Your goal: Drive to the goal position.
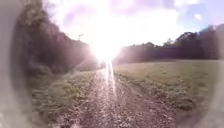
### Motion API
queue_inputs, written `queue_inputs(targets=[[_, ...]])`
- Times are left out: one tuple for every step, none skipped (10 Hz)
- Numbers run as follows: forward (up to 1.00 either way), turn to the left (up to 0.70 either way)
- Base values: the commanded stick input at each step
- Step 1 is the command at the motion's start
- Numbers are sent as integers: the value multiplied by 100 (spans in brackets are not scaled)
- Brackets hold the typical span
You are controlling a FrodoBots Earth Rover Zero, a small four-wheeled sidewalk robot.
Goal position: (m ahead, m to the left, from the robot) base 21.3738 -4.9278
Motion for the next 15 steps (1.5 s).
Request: queue_inputs(targets=[[85,0],[85,0],[85,0],[85,0],[85,0],[85,0],[85,0],[85,0],[85,5],[85,22],[85,34],[85,34],[85,34],[85,5],[85,0]])
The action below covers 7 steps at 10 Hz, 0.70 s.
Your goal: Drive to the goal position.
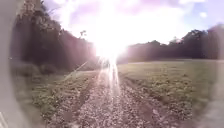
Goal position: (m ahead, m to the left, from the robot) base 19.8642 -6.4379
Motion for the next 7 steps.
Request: queue_inputs(targets=[[85,0],[85,0],[85,0],[85,0],[85,0],[85,0],[85,0]])
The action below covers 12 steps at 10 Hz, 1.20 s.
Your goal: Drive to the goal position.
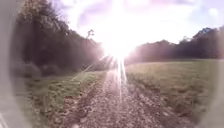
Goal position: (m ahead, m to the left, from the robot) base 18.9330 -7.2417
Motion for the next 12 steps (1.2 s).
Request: queue_inputs(targets=[[85,0],[85,0],[85,0],[85,0],[85,0],[85,0],[85,0],[85,0],[85,0],[85,0],[85,0],[85,0]])
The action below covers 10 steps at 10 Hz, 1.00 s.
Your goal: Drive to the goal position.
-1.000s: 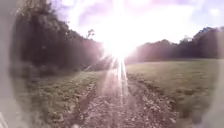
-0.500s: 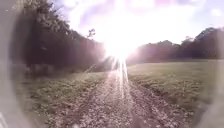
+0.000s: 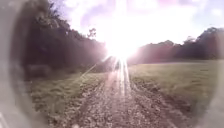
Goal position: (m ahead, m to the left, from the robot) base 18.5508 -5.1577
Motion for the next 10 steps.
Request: queue_inputs(targets=[[85,0],[85,0],[85,0],[85,0],[85,0],[85,0],[85,0],[85,0],[85,0],[85,-1]])
